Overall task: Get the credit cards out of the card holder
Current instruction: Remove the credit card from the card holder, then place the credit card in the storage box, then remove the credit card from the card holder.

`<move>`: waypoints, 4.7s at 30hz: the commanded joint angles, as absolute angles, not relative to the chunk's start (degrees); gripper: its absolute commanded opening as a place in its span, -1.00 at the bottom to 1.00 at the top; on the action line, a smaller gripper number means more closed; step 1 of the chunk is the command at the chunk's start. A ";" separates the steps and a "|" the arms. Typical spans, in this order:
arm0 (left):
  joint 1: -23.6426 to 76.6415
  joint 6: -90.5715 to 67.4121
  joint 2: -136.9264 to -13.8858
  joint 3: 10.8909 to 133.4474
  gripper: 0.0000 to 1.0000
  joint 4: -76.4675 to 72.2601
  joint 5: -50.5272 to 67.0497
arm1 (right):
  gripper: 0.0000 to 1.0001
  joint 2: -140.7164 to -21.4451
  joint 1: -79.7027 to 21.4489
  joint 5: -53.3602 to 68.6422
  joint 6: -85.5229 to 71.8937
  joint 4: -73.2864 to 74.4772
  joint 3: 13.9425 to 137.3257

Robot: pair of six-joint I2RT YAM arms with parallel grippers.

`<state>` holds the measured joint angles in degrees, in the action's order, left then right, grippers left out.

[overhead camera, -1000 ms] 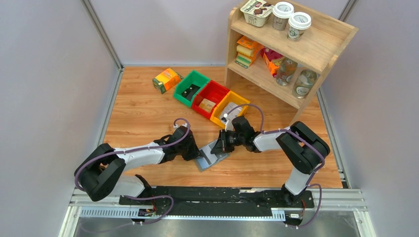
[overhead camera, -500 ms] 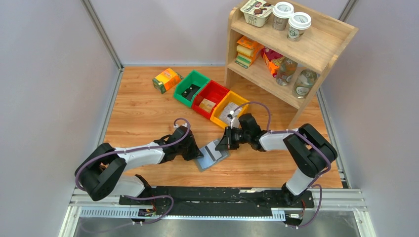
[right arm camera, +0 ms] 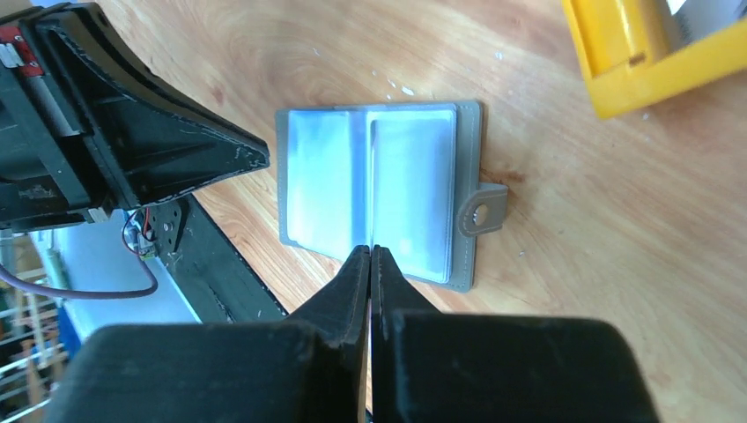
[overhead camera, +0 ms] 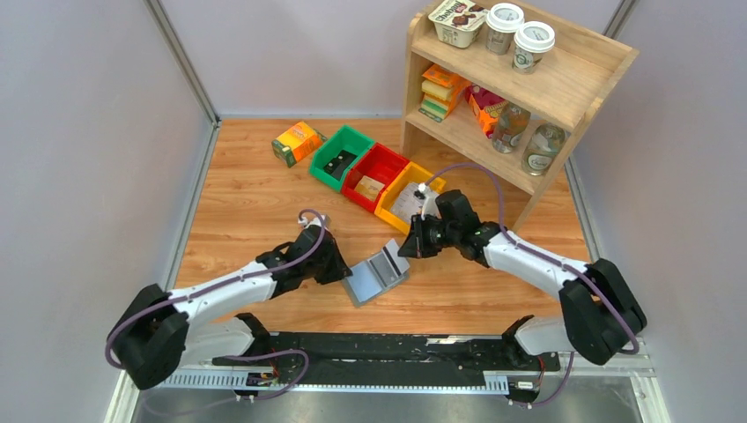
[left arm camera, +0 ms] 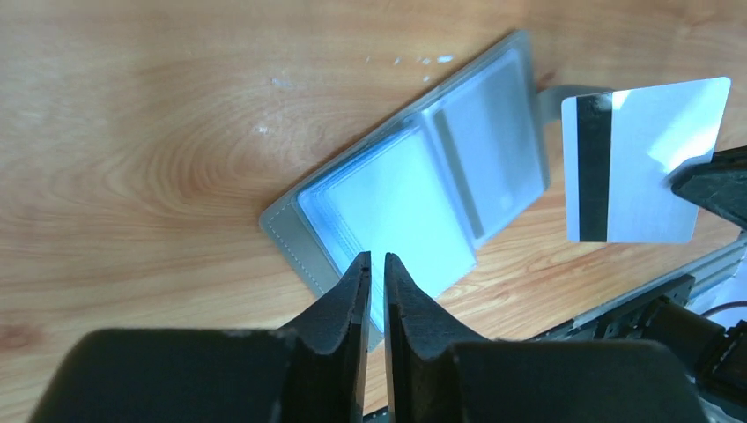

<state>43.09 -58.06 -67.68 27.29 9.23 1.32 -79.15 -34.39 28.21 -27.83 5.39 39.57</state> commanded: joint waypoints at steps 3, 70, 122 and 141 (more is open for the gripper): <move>42.80 -51.77 -54.77 32.25 -0.38 21.16 -9.21 | -1.00 -73.30 -37.00 15.06 -15.05 21.69 52.62; 41.49 -25.40 -21.88 46.85 0.46 52.56 -39.56 | -0.21 -99.59 -52.03 -31.03 34.29 -6.95 55.28; 46.32 -50.45 -70.66 35.24 0.10 21.18 -2.02 | 0.19 -89.82 -52.65 -1.85 -29.36 13.97 49.57; 46.32 -51.15 -75.06 34.28 -0.05 17.23 0.88 | -0.21 -85.09 -52.65 7.99 -28.65 9.67 48.61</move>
<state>46.04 -50.30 -74.19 34.54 19.51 -0.64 -89.78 -52.49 4.45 -28.62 14.90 48.36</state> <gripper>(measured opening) 0.486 0.422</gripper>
